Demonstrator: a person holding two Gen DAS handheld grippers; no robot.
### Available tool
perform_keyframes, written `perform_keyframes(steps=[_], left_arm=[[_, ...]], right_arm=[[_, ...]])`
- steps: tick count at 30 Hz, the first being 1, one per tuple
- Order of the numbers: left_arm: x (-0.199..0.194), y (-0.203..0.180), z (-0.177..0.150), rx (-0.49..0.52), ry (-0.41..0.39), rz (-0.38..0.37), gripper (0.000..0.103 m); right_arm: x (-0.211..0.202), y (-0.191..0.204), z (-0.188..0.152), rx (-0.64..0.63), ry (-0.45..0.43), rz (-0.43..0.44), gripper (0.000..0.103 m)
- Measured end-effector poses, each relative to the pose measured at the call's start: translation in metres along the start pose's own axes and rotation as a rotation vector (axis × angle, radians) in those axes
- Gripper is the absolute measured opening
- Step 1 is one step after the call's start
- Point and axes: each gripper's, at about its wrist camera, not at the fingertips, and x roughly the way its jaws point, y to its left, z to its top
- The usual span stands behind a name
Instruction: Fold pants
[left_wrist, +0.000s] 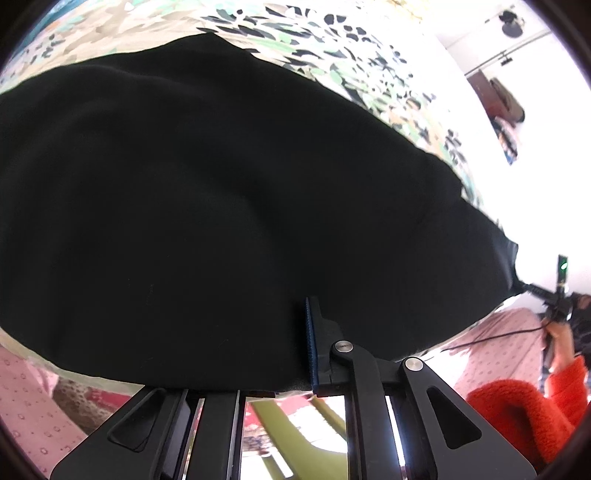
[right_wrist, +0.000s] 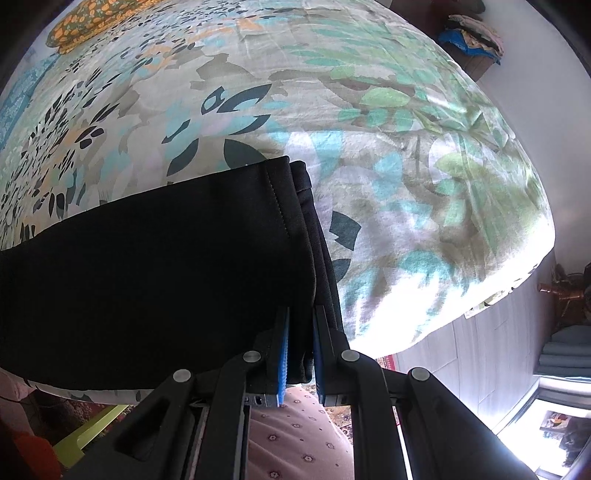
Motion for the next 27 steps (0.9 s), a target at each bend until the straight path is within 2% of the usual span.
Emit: perform_keyframes(steps=[1,2,3,5,6,10,11,12,13,15,17,19,20,22,23,24,26,27], left_arm=[[-0.001,-0.002,-0.001,0.012,0.001,0.016,0.012],[-0.002,-0.004,-0.002,0.021,0.005,0.041,0.020],[-0.004,-0.003,-0.003,0.021,0.010,0.058,0.038],[-0.011,0.004,-0.007,-0.008,0.014,0.073,0.061],[-0.016,0.009,-0.008,-0.030,0.002,0.073,0.064],[-0.036,0.052,-0.012,-0.213,-0.051,0.046,0.063],[-0.039,0.067,-0.014,-0.277,-0.058,0.047,0.052],[-0.039,0.076,-0.015,-0.315,-0.054,0.059,0.026],[-0.038,0.083,-0.016,-0.340,-0.046,0.065,0.019],[-0.037,0.094,-0.019,-0.382,-0.034,0.028,0.010],[-0.040,0.089,-0.020,-0.350,-0.039,0.054,0.008],[-0.043,0.081,-0.020,-0.312,-0.034,0.100,0.009],[-0.042,0.076,-0.019,-0.301,-0.025,0.118,0.012],[-0.044,0.070,-0.023,-0.302,-0.006,0.163,0.026],[-0.045,0.070,-0.026,-0.306,0.002,0.187,0.042],[-0.048,0.070,-0.029,-0.307,0.005,0.195,0.052],[-0.058,0.069,-0.036,-0.309,-0.003,0.201,0.053],[-0.062,0.064,-0.039,-0.304,-0.011,0.203,0.053]], right_arm=[[0.000,0.000,0.000,-0.003,0.001,-0.004,0.012],[0.001,0.001,0.000,-0.005,0.002,-0.006,0.012],[0.001,0.001,0.000,-0.007,0.002,-0.008,0.012],[0.001,0.001,0.000,-0.004,0.000,-0.007,0.012],[0.001,0.001,0.000,-0.001,-0.002,-0.005,0.012],[0.000,0.000,0.000,0.002,-0.004,-0.004,0.012],[0.001,0.000,0.000,0.000,-0.003,-0.007,0.012],[0.001,0.001,0.000,-0.002,-0.002,-0.010,0.012],[0.001,0.001,0.000,-0.004,-0.001,-0.012,0.012],[0.000,0.001,-0.001,-0.002,-0.001,-0.014,0.012],[0.000,0.000,-0.001,0.002,-0.001,-0.014,0.013],[0.000,-0.001,-0.001,0.003,-0.002,-0.013,0.013],[0.000,-0.002,-0.001,0.003,-0.003,-0.016,0.013],[-0.001,-0.001,-0.002,0.003,-0.007,-0.019,0.017],[-0.002,-0.002,-0.002,0.004,-0.011,-0.025,0.021],[-0.003,-0.002,-0.002,0.009,-0.019,-0.025,0.024],[-0.010,-0.004,-0.004,0.018,-0.050,-0.014,0.047],[-0.016,-0.005,-0.006,0.027,-0.082,-0.007,0.053]])
